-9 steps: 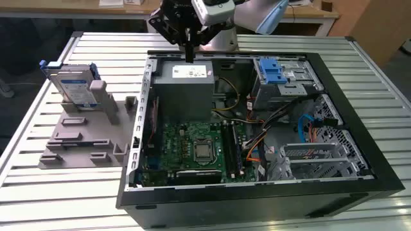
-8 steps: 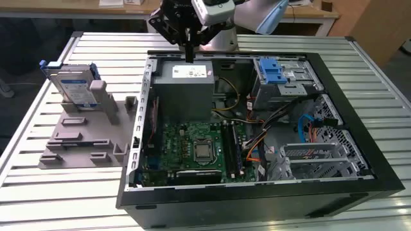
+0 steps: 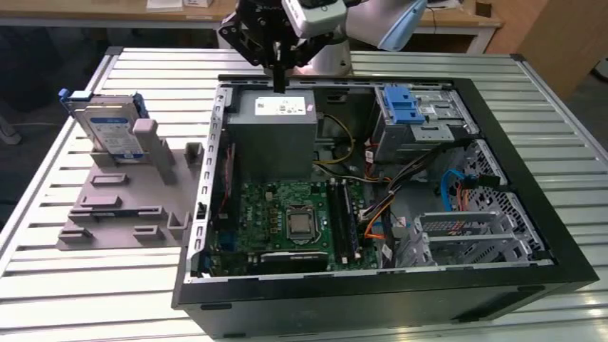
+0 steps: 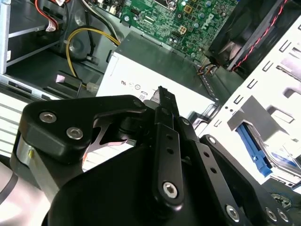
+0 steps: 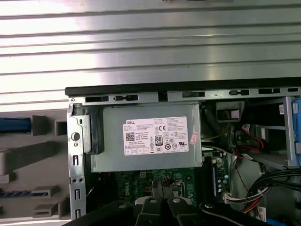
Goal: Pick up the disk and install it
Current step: 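Reach for the disk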
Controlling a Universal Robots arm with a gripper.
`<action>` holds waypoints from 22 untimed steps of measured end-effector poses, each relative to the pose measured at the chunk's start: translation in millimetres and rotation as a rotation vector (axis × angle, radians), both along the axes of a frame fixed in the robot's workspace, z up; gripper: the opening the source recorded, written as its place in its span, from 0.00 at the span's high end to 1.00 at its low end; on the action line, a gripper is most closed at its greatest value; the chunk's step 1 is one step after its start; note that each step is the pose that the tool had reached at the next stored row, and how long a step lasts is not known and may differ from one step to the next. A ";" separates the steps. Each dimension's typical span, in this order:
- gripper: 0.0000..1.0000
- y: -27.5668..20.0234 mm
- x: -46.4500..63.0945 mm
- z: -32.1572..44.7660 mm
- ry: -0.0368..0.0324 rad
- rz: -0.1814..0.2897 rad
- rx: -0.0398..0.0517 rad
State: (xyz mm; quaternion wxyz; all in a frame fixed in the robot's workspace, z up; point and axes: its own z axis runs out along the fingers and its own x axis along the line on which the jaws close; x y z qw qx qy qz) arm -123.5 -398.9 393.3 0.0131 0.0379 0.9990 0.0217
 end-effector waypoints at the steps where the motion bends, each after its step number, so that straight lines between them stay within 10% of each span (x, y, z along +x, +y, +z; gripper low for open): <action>1: 0.89 0.0 -0.2 0.0 0.0000 0.000 0.0000; 22: 0.89 0.0 -7.5 -0.2 0.0000 0.000 0.0000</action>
